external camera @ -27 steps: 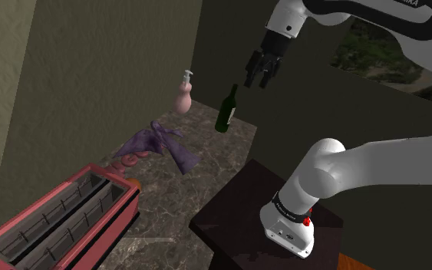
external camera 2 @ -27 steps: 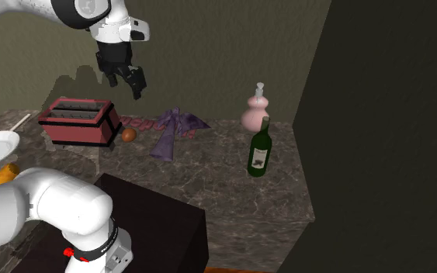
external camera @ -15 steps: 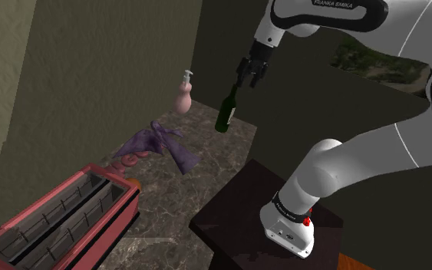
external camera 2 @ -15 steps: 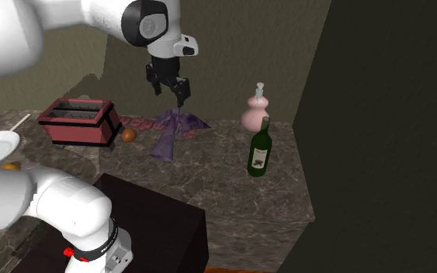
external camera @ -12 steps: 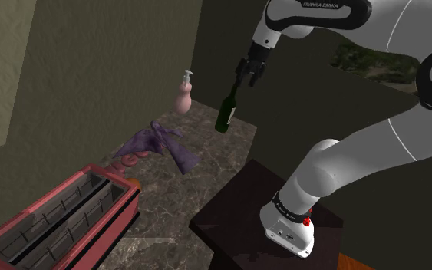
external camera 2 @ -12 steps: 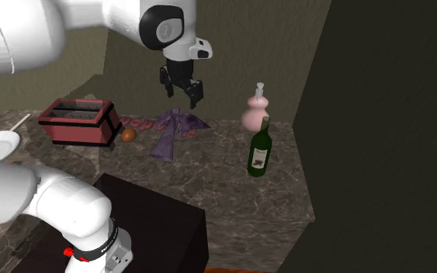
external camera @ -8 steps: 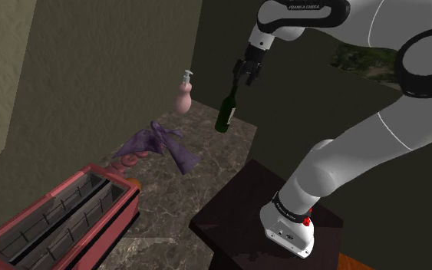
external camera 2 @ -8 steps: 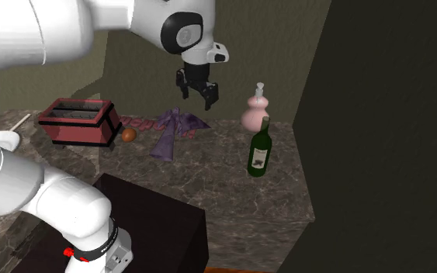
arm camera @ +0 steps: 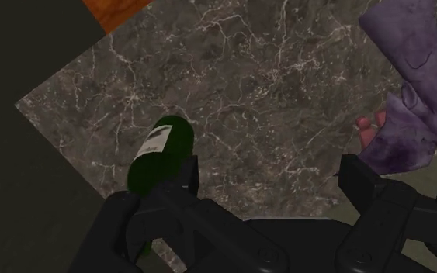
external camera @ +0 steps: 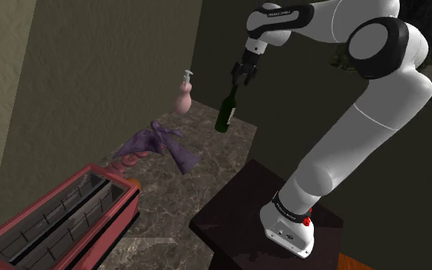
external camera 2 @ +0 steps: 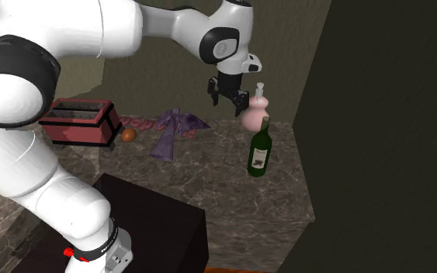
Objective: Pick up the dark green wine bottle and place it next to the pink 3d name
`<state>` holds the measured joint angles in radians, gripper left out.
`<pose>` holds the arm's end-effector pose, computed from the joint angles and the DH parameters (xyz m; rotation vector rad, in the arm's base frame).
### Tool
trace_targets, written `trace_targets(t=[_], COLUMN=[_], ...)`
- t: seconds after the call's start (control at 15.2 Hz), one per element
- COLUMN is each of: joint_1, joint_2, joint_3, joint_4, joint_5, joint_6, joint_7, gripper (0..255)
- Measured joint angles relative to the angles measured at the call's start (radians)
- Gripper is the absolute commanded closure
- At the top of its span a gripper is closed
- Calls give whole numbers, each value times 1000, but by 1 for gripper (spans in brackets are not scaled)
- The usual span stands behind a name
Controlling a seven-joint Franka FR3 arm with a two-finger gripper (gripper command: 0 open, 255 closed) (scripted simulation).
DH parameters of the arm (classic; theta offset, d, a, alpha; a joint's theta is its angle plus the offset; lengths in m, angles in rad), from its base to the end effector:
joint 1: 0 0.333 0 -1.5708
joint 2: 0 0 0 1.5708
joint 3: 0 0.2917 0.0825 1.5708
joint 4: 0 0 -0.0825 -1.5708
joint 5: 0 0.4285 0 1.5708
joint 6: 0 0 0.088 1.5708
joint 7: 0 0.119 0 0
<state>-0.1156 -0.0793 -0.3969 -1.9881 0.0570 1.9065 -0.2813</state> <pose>0.5058 -0.2823 0.4435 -3.0365 0.3800 -0.0375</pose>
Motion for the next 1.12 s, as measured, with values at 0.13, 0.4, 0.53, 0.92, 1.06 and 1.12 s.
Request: trace_targets(t=[0.13, 0.4, 0.53, 0.92, 1.06, 1.12], joint_1=[-12, -47, -73, -151, -156, -156], joint_2=[73, 225, 303, 494, 514, 518], joint_3=[-17, -41, -49, -51, -48, -46], joint_4=[56, 190, 270, 471, 478, 470], joint_5=[25, 84, 116, 189, 197, 199], joint_6=[11, 15, 6, -19, -7, 4], joint_7=[-33, -95, -125, -184, -187, -189], gripper=[0, 0, 0, 0, 0, 0])
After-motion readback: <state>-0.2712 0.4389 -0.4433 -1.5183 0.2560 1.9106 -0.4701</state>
